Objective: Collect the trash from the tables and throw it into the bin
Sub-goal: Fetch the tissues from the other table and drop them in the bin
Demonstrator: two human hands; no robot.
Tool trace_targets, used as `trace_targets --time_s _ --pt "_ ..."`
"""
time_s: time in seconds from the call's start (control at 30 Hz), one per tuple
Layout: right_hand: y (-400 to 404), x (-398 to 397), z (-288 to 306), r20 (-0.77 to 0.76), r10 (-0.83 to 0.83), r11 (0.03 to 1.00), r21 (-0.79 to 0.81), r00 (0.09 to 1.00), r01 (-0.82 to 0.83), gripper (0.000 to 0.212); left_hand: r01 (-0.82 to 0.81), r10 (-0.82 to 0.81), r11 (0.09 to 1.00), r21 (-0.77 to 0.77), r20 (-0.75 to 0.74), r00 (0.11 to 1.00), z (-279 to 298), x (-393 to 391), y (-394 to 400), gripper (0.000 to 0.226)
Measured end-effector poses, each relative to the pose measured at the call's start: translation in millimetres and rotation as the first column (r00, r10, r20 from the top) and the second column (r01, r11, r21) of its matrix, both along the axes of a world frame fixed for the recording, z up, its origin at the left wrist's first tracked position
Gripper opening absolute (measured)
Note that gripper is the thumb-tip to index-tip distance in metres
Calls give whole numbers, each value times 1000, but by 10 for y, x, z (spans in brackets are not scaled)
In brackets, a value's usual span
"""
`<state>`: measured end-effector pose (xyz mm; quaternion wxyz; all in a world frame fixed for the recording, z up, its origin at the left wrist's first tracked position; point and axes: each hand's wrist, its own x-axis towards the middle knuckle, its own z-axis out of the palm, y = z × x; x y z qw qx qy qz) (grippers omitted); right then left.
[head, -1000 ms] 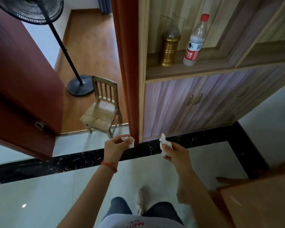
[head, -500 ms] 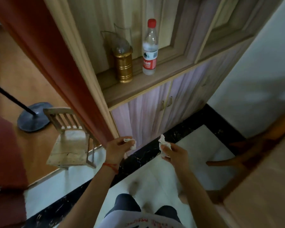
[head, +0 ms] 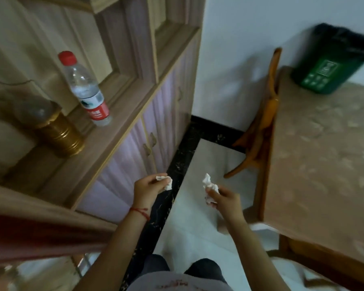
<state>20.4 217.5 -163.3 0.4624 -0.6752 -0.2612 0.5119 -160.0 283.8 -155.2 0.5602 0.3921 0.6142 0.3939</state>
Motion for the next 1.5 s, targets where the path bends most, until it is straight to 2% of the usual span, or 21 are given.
trace_targets --time_s 0.07,0.33,0.6,0.67,0.97,1.17,1.5 --pt "-34 86 -7 13 -71 997 -10 997 71 12 45 -45 999 -1 16 999 -35 124 114 19" --pt "228 439 -27 25 -242 970 -7 970 242 6 191 -190 981 -36 41 981 -197 646 681 8" --pt "1068 1049 -95 8 -256 966 49 967 256 7 185 -181 982 -32 98 979 -255 1246 1515 13" --pt "1348 1269 -78 29 -238 970 57 971 236 12 160 -156 986 -35 105 982 -228 1451 1771 13" --pt "2391 2054 246 -9 -228 970 82 974 228 13 159 -156 987 -17 116 981 -56 2164 2744 13" --pt "3022 2257 299 -29 -271 955 115 962 272 7 213 -209 977 -12 148 967 2 2527 3432 12" --pt "4278 2646 408 19 -337 928 175 941 329 15 318 -321 947 46 176 931 153 3100 4897 22"
